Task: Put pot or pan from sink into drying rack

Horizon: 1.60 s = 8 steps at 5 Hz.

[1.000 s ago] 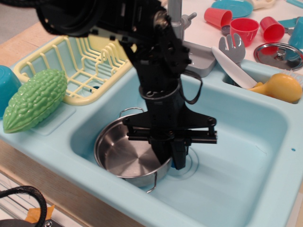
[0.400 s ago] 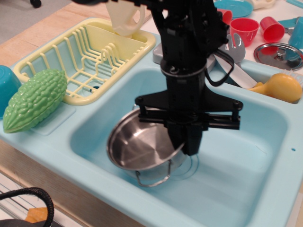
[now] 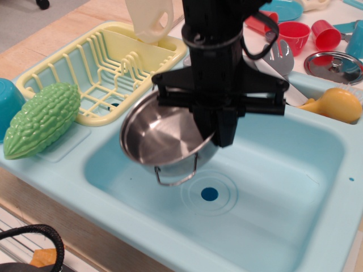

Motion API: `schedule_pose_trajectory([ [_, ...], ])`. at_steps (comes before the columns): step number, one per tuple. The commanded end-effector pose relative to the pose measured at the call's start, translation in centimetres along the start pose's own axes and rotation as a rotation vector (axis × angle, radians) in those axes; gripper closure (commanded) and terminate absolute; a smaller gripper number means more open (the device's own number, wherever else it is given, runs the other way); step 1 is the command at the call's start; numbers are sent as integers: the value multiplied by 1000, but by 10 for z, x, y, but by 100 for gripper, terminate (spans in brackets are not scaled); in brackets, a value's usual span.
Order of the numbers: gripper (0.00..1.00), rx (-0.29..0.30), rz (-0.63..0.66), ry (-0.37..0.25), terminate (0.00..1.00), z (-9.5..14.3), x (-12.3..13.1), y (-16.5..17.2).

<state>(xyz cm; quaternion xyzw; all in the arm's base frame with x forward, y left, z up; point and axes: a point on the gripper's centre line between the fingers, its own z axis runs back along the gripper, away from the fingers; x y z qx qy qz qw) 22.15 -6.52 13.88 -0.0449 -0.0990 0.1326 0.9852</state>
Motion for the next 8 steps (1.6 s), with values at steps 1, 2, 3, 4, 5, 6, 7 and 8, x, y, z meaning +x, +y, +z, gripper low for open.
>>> schedule_pose_trajectory([
  [1,100,4,5,-34,0,23,30,12],
  [2,100,-4,-12,-52,0,28,42,27],
  [3,100,-22,-13,-71,0,33,60,47],
  [4,100,-46,-18,-79,0,37,73,64],
  [5,100,-76,-33,-62,0,29,85,78],
  [6,100,-98,-56,-21,0,21,96,92],
  [7,100,-115,-68,-28,0,18,102,106],
  [8,100,-130,-83,-44,0,14,105,116],
])
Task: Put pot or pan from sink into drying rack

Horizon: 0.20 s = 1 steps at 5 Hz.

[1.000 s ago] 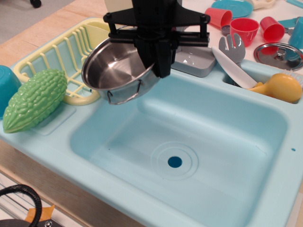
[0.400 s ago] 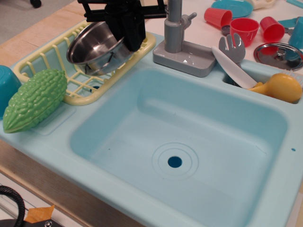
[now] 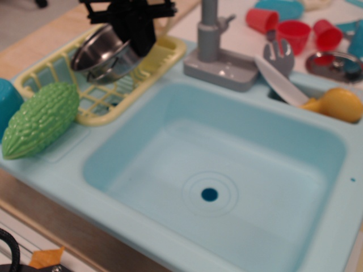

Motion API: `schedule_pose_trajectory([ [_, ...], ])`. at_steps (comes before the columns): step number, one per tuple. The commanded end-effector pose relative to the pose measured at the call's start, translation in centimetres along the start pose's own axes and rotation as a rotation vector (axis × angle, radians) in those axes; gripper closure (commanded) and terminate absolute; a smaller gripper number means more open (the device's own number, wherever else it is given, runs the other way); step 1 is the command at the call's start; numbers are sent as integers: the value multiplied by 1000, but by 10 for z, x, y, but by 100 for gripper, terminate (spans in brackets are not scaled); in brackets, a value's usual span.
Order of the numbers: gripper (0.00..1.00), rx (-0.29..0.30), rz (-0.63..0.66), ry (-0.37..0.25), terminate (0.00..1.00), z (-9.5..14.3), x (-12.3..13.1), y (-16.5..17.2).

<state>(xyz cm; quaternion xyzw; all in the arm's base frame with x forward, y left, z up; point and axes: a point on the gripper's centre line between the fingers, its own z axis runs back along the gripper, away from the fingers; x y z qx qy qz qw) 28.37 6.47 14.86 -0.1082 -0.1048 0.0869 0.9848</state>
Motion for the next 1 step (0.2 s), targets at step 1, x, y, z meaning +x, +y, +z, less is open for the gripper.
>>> schedule_pose_trajectory([
  [1,100,-15,-20,-61,100,10,10,18],
])
